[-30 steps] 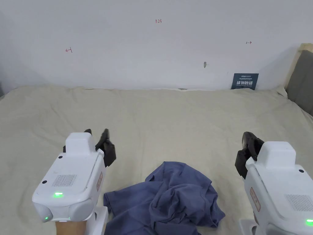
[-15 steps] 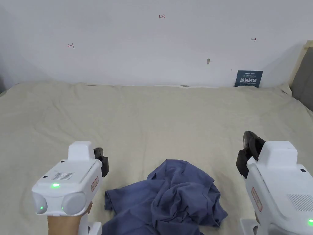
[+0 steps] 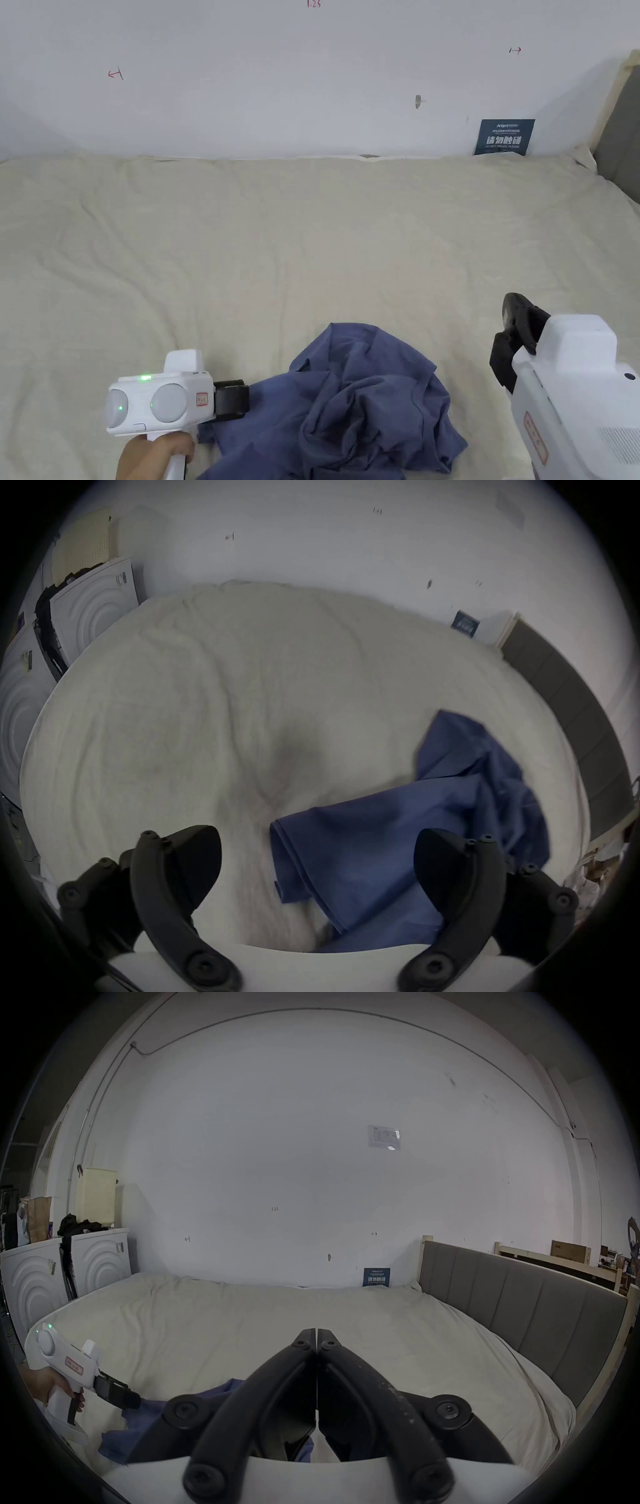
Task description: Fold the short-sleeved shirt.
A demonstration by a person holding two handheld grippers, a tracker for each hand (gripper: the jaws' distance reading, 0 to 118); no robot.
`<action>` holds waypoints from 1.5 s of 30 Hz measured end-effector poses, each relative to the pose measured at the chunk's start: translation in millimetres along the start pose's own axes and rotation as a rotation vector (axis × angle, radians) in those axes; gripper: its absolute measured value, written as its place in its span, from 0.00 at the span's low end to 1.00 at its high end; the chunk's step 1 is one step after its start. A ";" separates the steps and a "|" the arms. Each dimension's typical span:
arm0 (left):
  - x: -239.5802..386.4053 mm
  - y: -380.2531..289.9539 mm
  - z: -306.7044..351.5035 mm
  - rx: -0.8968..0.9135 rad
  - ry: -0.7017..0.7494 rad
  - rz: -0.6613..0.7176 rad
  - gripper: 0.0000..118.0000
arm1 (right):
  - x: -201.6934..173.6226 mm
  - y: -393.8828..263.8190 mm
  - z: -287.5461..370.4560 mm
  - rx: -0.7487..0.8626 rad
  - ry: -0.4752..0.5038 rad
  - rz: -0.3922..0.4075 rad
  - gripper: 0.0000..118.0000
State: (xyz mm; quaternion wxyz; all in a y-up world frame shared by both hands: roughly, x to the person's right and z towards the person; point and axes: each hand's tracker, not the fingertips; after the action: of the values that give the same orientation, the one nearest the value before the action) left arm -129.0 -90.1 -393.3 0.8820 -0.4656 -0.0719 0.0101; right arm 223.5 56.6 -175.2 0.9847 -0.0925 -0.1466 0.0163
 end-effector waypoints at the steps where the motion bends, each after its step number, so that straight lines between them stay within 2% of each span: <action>1: 1.3 -0.2 -7.8 -0.013 0.012 -0.011 0.89 | 1.1 -2.3 -3.0 -0.008 -0.004 0.001 0.02; 3: 5.5 -3.0 -21.0 -0.056 0.035 -0.019 0.76 | 4.3 -8.3 -9.9 -0.030 -0.013 0.001 0.02; 5: 8.2 -6.6 -30.4 -0.078 0.043 -0.019 0.58 | 7.0 -14.4 -16.0 -0.053 -0.020 0.001 0.02; 6: 9.5 -9.2 -33.3 -0.080 0.038 -0.019 0.57 | 8.3 -18.0 -19.2 -0.066 -0.023 0.002 0.02; 8: 12.9 -13.9 -28.7 -0.036 0.057 -0.030 0.47 | 10.7 -25.6 -26.3 -0.103 -0.024 0.002 0.02; 9: 14.3 -14.5 -26.4 -0.027 0.048 -0.042 0.47 | 11.8 -30.7 -31.1 -0.139 -0.020 -0.002 0.02; 10: 15.2 -15.0 -24.6 -0.015 0.048 -0.054 0.33 | 12.9 -35.7 -36.2 -0.170 -0.017 -0.010 0.03; 11: 14.0 -15.8 -20.3 0.008 0.013 -0.062 0.09 | 13.9 -42.7 -44.9 -0.229 -0.012 -0.019 0.07; 12: 13.2 -14.7 -18.3 0.012 -0.050 -0.032 0.05 | 14.8 -49.4 -53.4 -0.296 -0.003 -0.021 0.14; 13: 13.5 -13.3 -17.0 0.004 -0.011 -0.024 0.05 | 15.2 -56.3 -61.3 -0.348 0.001 -0.027 0.26; 14: 12.9 -12.4 -11.9 0.003 -0.023 -0.012 0.05 | 15.2 -65.9 -72.6 -0.422 0.010 -0.028 0.44; 15: 11.3 -10.7 -4.7 0.042 -0.046 0.005 0.05 | 15.6 -75.7 -82.2 -0.482 0.023 -0.038 0.57; 17: 8.7 -6.2 6.6 0.063 -0.063 0.018 0.05 | 14.1 -94.3 -98.5 -0.587 0.023 -0.057 0.78; 19: 6.5 -0.9 19.6 0.082 -0.089 0.020 0.05 | 13.1 -112.2 -112.7 -0.647 0.032 -0.100 0.88; 20: 6.0 1.1 24.7 0.093 -0.096 0.019 0.05 | 12.4 -120.1 -119.4 -0.682 0.043 -0.128 0.88; 23: 4.5 6.8 31.8 0.112 -0.123 0.012 0.05 | 5.4 -138.2 -135.9 -0.750 0.060 -0.150 0.88; 25: 5.3 8.2 33.8 0.117 -0.129 0.007 0.05 | -0.5 -146.7 -140.2 -0.804 0.073 -0.124 0.88; 27: 6.1 8.7 34.3 0.122 -0.132 -0.002 0.05 | -8.0 -154.5 -142.2 -0.818 0.112 -0.121 0.79; 28: 6.2 8.6 34.2 0.122 -0.133 -0.003 0.05 | -11.0 -157.8 -142.8 -0.819 0.122 -0.116 0.68; 29: 6.4 8.0 33.8 0.120 -0.133 -0.005 0.05 | -8.9 -171.0 -150.6 -0.831 0.143 -0.114 0.39; 30: 6.0 7.7 33.2 0.119 -0.133 -0.007 0.05 | -10.5 -173.9 -152.6 -0.848 0.159 -0.113 0.18; 31: 5.2 7.3 32.9 0.119 -0.133 -0.007 0.05 | -12.0 -175.7 -153.0 -0.848 0.164 -0.113 0.08; 32: 3.8 6.1 33.7 0.119 -0.134 -0.002 0.05 | -13.6 -176.3 -151.3 -0.833 0.122 -0.070 0.07; 33: 2.2 5.0 35.1 0.120 -0.140 0.006 0.05 | -13.9 -174.4 -141.6 -0.802 0.123 -0.060 0.05; 35: -1.6 3.6 38.9 0.133 -0.148 0.017 0.05 | -8.3 -167.4 -135.3 -0.776 0.126 -0.099 0.04; 40: -8.4 7.8 53.2 0.181 -0.155 0.034 0.05 | 2.4 -118.6 -108.7 -0.616 0.112 -0.017 0.03; 41: -9.6 10.2 57.5 0.190 -0.158 0.033 0.05 | 23.6 -120.0 -119.9 -0.600 0.120 -0.009 0.03; 44: -14.2 17.8 74.4 0.242 -0.144 0.032 0.05 | 42.4 -94.7 -116.2 -0.525 0.101 -0.040 0.03; 45: -17.9 22.6 82.1 0.266 -0.143 0.042 0.05 | 59.3 -94.9 -128.3 -0.492 0.094 -0.038 0.03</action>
State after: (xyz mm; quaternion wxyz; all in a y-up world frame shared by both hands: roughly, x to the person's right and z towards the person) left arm -156.8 -11.5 -368.3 0.9281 -0.3443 -0.1228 0.0712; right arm 318.1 -55.8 -261.0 0.9384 -0.3273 -0.1018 -0.0430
